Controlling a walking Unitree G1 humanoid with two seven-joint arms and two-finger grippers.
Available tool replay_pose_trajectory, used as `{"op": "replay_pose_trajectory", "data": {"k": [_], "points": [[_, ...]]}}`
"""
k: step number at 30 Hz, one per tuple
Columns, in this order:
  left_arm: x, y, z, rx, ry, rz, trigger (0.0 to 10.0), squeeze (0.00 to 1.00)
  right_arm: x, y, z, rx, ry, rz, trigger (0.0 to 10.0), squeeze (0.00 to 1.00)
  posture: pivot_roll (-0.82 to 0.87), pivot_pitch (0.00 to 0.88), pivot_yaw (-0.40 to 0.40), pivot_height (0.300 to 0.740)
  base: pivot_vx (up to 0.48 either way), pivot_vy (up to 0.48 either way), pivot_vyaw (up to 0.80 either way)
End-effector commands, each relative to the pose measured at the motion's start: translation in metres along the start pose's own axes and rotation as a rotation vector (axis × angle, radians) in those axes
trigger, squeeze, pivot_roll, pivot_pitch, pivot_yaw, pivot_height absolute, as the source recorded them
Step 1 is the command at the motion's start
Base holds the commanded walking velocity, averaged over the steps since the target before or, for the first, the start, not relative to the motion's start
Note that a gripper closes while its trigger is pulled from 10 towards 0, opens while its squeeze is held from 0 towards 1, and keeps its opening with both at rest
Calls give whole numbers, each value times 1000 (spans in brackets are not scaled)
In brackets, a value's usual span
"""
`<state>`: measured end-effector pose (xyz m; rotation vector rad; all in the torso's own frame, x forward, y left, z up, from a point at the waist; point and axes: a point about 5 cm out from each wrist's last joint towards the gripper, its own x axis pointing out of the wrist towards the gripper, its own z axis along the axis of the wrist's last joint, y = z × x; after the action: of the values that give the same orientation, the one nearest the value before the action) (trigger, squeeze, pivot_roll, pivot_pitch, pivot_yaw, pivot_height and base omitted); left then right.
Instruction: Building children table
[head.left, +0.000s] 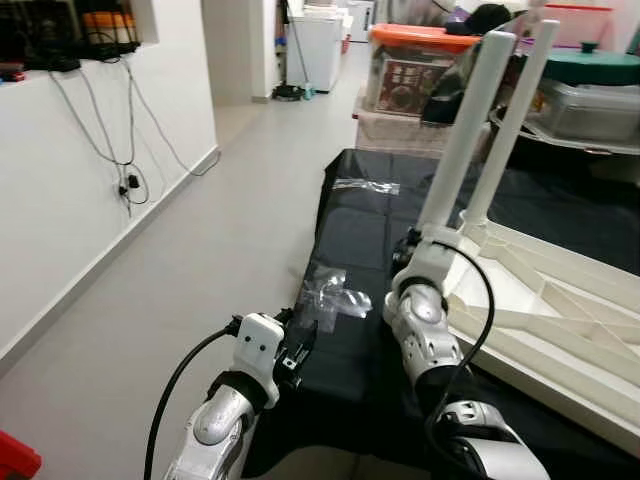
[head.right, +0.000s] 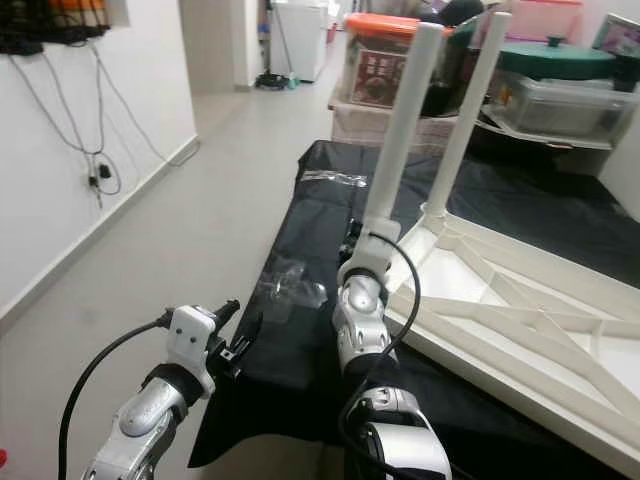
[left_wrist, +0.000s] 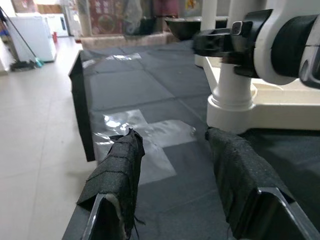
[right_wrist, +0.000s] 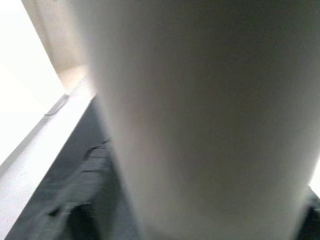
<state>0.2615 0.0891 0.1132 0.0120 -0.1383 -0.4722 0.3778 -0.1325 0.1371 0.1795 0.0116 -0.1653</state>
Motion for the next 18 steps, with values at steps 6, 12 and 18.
{"op": "replay_pose_trajectory", "data": {"k": [6, 12, 18], "points": [[1, -1, -2, -4, 16, -3, 10000, 0, 9, 6, 22, -86, -42, 415, 10000, 0, 76, 0, -63, 740, 0, 0, 0], [2, -1, -3, -3, 15, -3, 10000, 0, 6, 7, 21, -179, 150, 878, 10000, 0, 77, 0, -69, 740, 0, 0, 0], [2, -2, -3, -2, 14, -1, 10000, 0, -7, 18, 14, -271, 272, 1204, 10000, 0, 88, 0, -79, 740, 0, 0, 0]]}}
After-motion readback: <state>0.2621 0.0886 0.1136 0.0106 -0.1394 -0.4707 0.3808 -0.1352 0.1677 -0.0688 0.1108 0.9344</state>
